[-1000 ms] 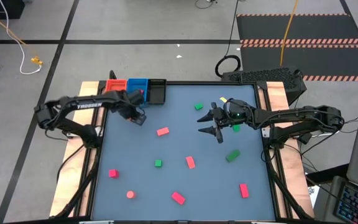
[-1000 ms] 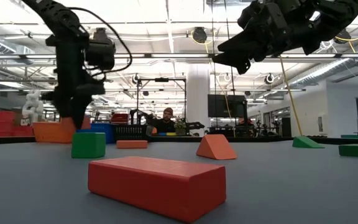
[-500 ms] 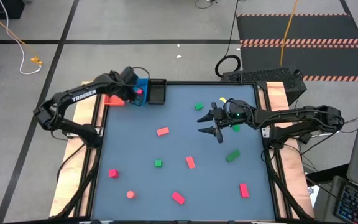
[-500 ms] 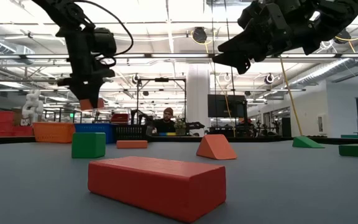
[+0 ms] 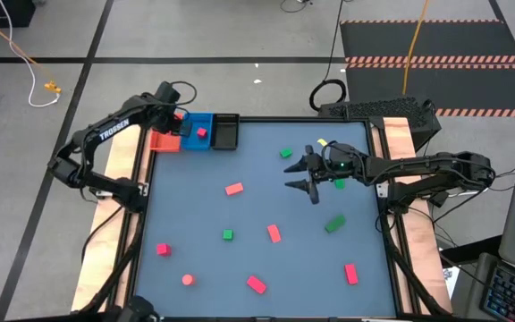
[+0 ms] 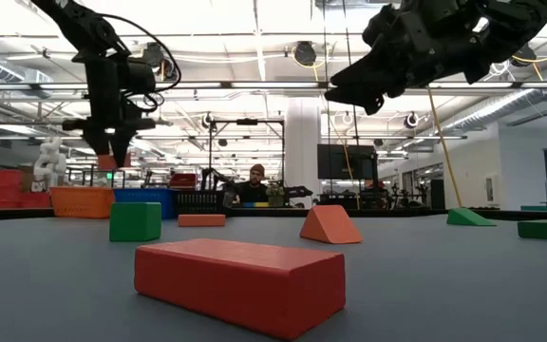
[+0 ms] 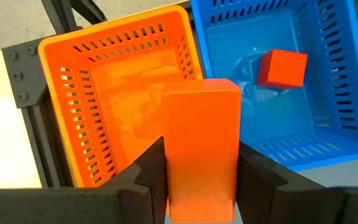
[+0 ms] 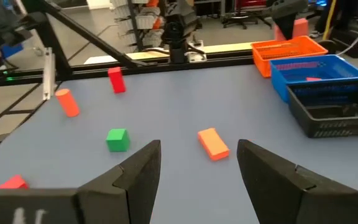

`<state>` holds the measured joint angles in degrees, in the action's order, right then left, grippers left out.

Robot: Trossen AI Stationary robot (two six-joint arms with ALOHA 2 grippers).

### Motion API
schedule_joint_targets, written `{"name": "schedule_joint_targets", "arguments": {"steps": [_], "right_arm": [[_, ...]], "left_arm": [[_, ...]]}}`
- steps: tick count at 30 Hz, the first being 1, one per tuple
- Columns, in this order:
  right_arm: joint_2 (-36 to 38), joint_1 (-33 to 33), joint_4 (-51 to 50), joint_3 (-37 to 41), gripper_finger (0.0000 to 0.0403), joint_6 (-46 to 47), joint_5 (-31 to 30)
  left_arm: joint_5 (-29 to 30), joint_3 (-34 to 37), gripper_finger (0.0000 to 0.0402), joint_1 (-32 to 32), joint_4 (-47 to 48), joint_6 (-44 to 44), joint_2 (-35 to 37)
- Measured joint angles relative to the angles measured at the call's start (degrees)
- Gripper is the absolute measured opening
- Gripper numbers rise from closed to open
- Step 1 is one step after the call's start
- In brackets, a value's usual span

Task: Sort & place blocks by color
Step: Put the orange block into the orange bin, then put the green block into the black bin

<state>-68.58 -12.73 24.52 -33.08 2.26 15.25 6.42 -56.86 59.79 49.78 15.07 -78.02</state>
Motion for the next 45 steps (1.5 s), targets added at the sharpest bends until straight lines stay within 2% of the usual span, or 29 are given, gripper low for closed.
{"name": "schedule_joint_targets", "arguments": {"steps": [9,20,25,27,32,35,39,45], "right_arm": [[0.00,0.00,0.01,0.00,0.0208,0.00,-0.33],[0.00,0.02,0.01,0.00,0.0208,0.48,-0.23],[0.00,0.04,-0.18,0.00,0.0208,0.48,-0.20],[0.00,0.06,-0.54,0.00,0.0208,0.48,-0.20],[0.00,0.07,-0.80,0.00,0.0208,0.48,-0.18],[0.00,0.07,-0.82,0.00,0.0208,0.36,-0.16],[0.00,0.07,-0.82,0.00,0.0208,0.08,-0.16],[0.00,0.07,-0.80,0.00,0.0208,0.04,-0.14]], "left_arm": [[0.79,0.00,0.0132,-0.34,-0.15,1.70,-0.35],[9.37,0.01,0.0132,-3.95,1.58,4.85,-3.12],[10.07,0.02,0.0133,-4.48,2.03,6.55,-5.26],[10.17,0.02,0.0172,-4.48,2.07,6.75,-5.67],[10.16,0.02,0.0322,-4.48,2.91,6.91,-5.70],[10.06,0.02,0.0377,-4.48,3.87,6.91,-5.60],[5.46,0.00,0.0391,-5.21,5.89,6.89,-5.41],[-5.53,-0.02,0.0352,-8.69,13.35,8.08,-3.21]]}}
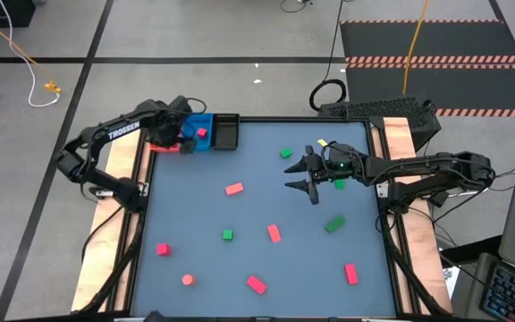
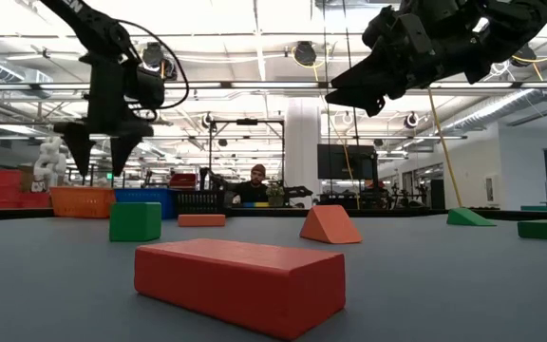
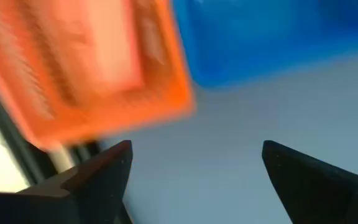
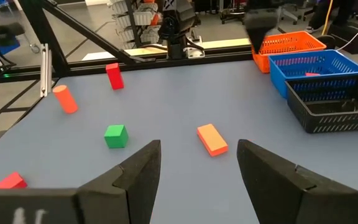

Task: Sort & place blocks by color
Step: Put the green block into the black bin

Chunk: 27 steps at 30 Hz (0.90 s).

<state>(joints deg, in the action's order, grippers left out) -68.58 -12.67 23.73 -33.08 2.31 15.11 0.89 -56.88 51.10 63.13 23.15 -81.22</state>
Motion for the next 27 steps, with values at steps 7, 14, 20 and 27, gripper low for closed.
{"name": "schedule_joint_targets", "arguments": {"steps": [7,14,20,27], "right_arm": [[0.00,0.00,0.56,0.00,0.0208,0.59,0.05],[0.00,0.00,1.22,0.00,0.0208,1.49,0.16],[0.00,0.00,1.25,0.00,0.0208,1.42,0.17],[0.00,0.00,1.27,0.00,0.0208,1.40,0.18]], "left_arm": [[-8.72,-0.02,0.0299,-11.40,6.52,3.07,3.35],[-11.11,-0.02,0.0271,-27.71,8.50,10.16,4.17],[-11.93,-0.02,0.0269,-41.56,4.75,17.55,4.15],[-6.03,-0.02,0.0269,-53.50,-15.10,21.92,4.04]]}}
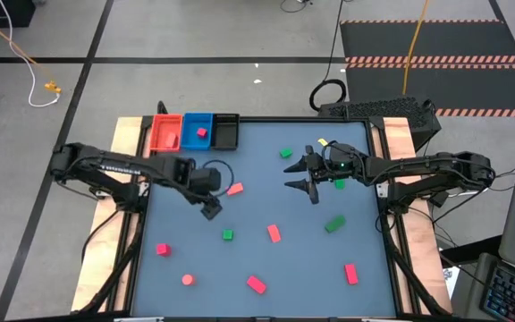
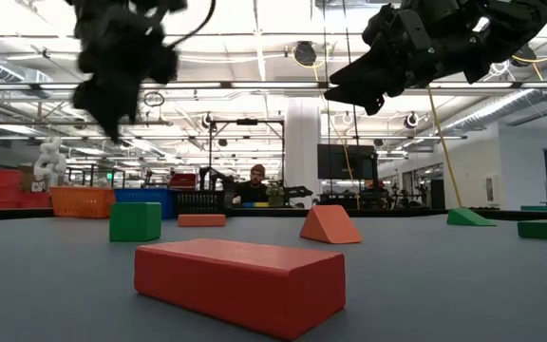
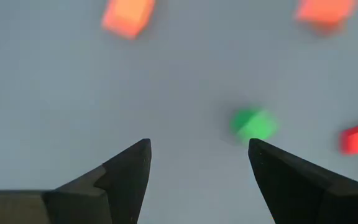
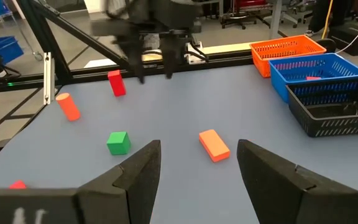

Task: Sort & place blocks by color
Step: Put the green block into the black bin

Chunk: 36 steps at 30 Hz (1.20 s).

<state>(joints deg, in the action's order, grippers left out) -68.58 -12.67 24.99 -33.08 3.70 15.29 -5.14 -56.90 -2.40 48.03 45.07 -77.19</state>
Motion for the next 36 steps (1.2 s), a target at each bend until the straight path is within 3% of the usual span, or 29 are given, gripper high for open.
{"name": "schedule_joint_targets", "arguments": {"steps": [5,11,23,36], "right_arm": [[0.00,0.00,0.01,0.00,0.0208,-0.32,-0.02],[0.00,-0.02,-0.02,0.00,0.0208,-1.60,-0.05],[-0.01,-0.02,-1.44,0.04,0.0208,-0.08,-0.15],[-0.02,0.00,-1.75,0.04,0.0208,1.62,-0.19]], "left_arm": [[6.72,0.00,0.0269,-7.38,-13.48,-6.67,-0.03],[16.32,0.00,0.0269,-14.51,-15.35,-13.67,-0.93],[18.76,0.09,0.0269,-22.10,-19.23,-17.64,-13.90],[20.72,0.05,0.0269,-22.99,-19.30,-21.02,-18.88]]}}
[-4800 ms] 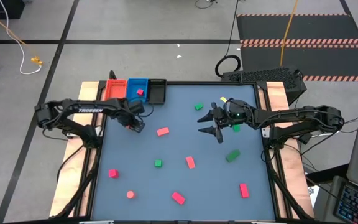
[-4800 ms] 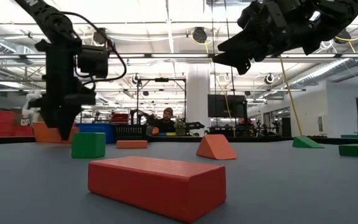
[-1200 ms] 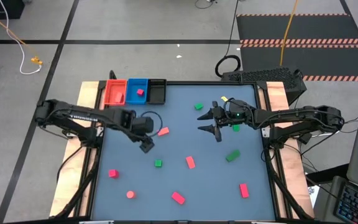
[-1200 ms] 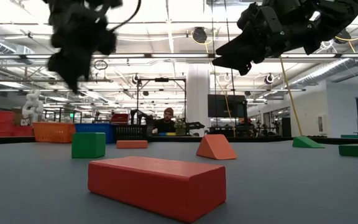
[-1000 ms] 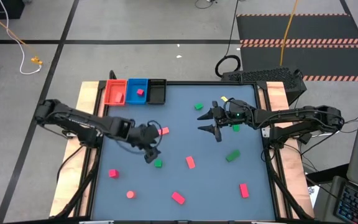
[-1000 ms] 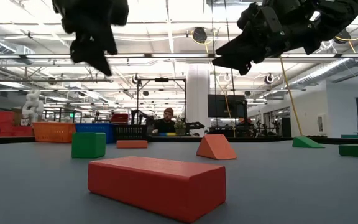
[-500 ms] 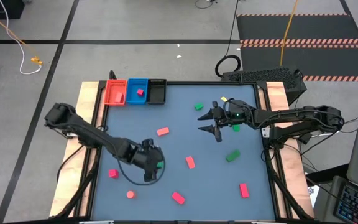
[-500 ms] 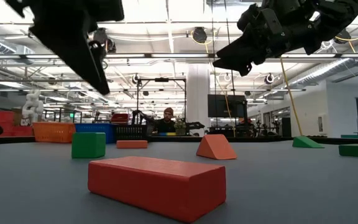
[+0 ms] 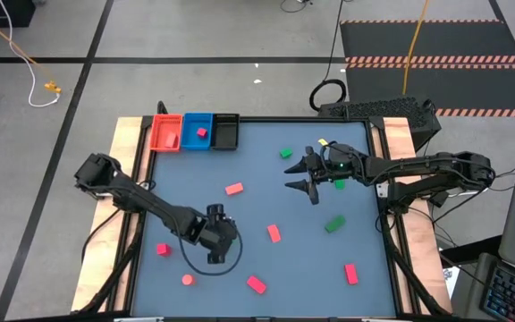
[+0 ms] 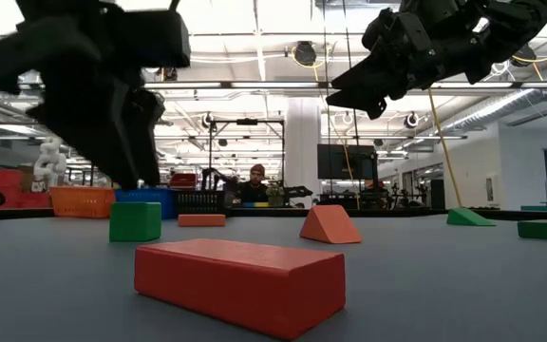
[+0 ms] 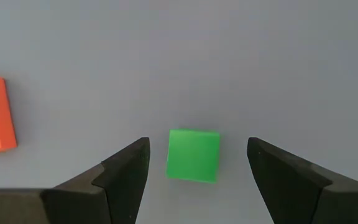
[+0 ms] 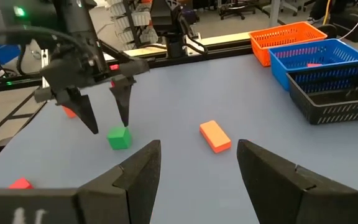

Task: Sort & place blocks by color
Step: Put the green block into the black bin

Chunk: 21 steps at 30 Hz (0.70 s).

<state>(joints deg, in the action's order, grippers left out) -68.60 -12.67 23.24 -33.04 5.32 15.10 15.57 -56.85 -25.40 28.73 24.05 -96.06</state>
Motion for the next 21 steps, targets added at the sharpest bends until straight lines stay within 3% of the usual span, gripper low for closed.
{"name": "schedule_joint_targets", "arguments": {"steps": [21], "right_arm": [[0.01,0.00,-2.16,-0.01,0.0208,-1.49,0.01]], "left_arm": [[-0.39,0.01,0.0268,2.46,-1.59,-1.48,-3.31]]}}
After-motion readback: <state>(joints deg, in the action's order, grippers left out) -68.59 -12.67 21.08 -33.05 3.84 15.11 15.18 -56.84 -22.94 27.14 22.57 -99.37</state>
